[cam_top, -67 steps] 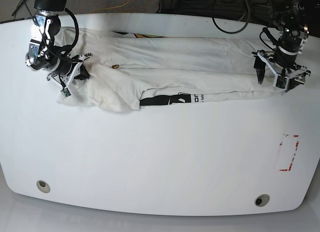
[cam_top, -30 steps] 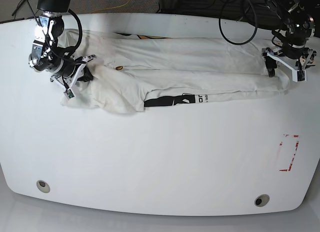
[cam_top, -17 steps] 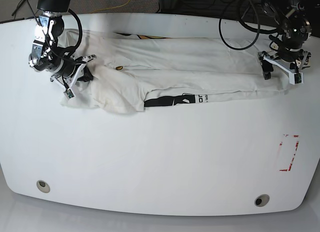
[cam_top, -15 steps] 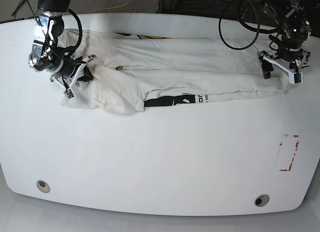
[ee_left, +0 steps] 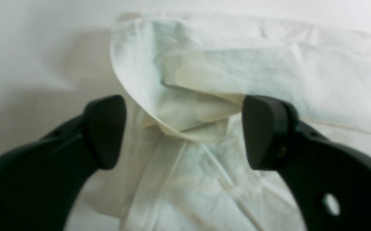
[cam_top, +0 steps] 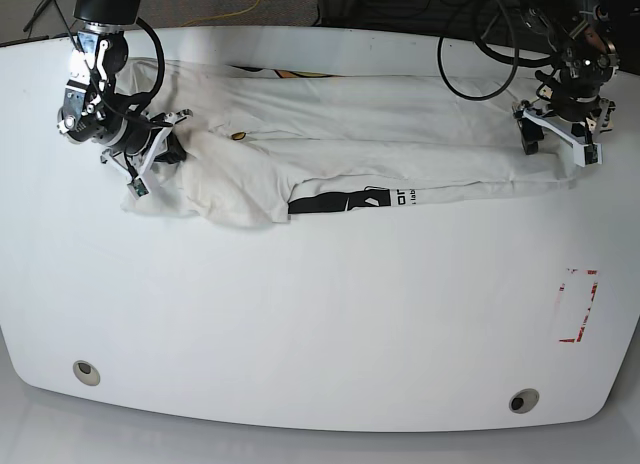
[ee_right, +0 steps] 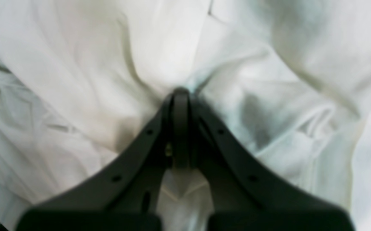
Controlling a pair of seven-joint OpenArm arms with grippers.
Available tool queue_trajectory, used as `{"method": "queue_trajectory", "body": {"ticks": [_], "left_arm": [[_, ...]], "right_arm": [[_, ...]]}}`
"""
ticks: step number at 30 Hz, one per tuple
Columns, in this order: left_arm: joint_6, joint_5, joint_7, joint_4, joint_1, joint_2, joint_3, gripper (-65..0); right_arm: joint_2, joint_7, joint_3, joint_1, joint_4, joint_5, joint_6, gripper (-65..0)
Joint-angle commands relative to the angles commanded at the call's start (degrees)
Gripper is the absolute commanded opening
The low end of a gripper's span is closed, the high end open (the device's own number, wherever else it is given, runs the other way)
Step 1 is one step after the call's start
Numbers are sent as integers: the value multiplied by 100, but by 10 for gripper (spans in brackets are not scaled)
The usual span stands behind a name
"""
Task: Layout the t-shirt on the table in an organized manner, then fold the t-shirt properly
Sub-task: 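Grasp the folded shirt edge with the left gripper near the sleeve, then pull the grasped edge with the left gripper to straighten the fold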
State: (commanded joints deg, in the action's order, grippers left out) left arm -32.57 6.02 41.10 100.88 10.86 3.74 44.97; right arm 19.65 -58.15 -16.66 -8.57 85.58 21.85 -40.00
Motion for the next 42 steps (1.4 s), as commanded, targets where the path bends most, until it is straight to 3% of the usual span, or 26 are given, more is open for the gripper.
{"method": "queue_trajectory", "body": {"ticks": [2, 7, 16, 33, 38, 42], "left_arm": [[0, 0, 0, 0, 0, 0, 0, -292], [0, 0, 0, -9, 0, -9, 0, -345], [0, 0, 0, -18, 0, -26, -9, -345], [-18, 26, 0, -431, 0, -343, 0, -353], [-18, 18, 0, -413, 0, -352, 0, -428], [-18, 18, 0, -413, 0, -369, 0, -550]], "right_arm": [[0, 0, -9, -9, 0, 0, 0, -646], [0, 0, -18, -9, 0, 18, 0, -646], [0, 0, -26, -9, 0, 18, 0, -646], [0, 0, -35, -9, -9, 26, 0, -647], [-9, 0, -35, -9, -9, 26, 0, -647], [-9, 0, -35, -18, -9, 26, 0, -647]]}}
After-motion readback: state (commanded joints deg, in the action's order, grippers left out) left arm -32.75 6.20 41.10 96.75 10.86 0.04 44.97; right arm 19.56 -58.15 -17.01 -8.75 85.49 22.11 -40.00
